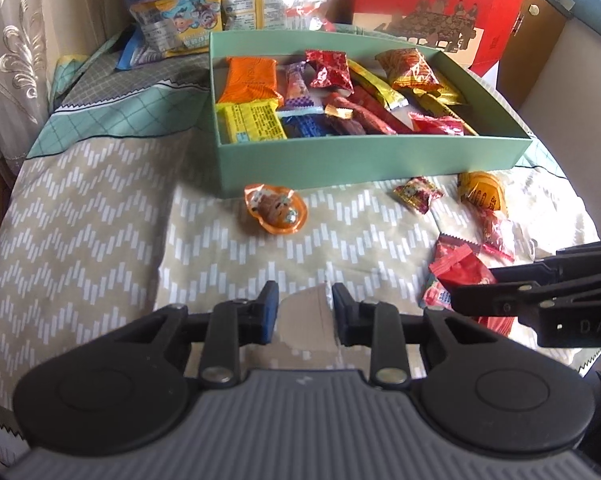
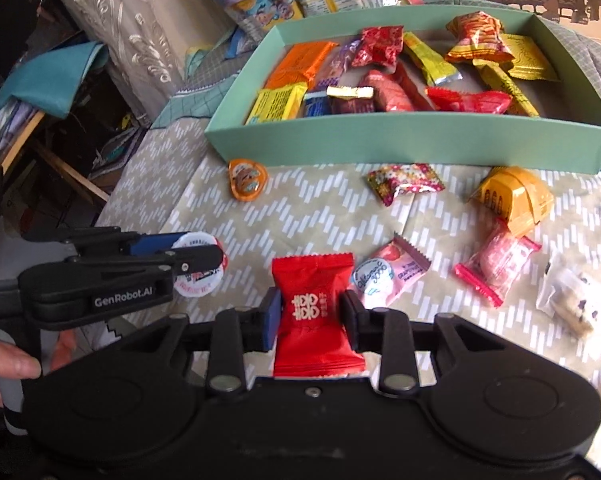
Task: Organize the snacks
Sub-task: 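Carry the jelly cup and red candy into the green box, open both tools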
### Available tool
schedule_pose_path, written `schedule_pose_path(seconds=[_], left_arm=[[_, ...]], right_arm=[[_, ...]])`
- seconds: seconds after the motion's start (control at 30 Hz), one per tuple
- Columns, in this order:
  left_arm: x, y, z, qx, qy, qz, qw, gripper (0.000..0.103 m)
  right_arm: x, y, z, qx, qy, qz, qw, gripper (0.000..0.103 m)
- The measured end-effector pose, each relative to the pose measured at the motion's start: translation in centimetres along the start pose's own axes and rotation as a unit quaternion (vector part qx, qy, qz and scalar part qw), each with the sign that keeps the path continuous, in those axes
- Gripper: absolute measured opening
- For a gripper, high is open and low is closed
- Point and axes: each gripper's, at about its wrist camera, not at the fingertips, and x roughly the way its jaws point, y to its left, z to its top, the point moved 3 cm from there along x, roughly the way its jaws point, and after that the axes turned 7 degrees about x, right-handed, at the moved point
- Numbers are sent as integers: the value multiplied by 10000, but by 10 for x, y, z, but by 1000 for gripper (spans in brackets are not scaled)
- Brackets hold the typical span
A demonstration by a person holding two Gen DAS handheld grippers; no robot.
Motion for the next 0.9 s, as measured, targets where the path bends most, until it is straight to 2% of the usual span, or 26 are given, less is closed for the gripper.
schedule_pose_path(seconds=[0.23,0.43,0.73,0.9], left_arm=[[-5,-14,29,6,-142,-194,9997,28],[6,-31,68,81,-234,-326,9992,28],[54,-52,149,193,-285,-395,9986,28],[88,-67,185,366,-216,-316,9986,28]], right_arm=[[-18,-24,24,343,-386,104,9986,32],[-26,-53,48,622,-650,21,9959,32],[-22,-97,122,931,-1139,-166,9890,32],[-1,-119,163,1120,-1243,-312,9854,32]])
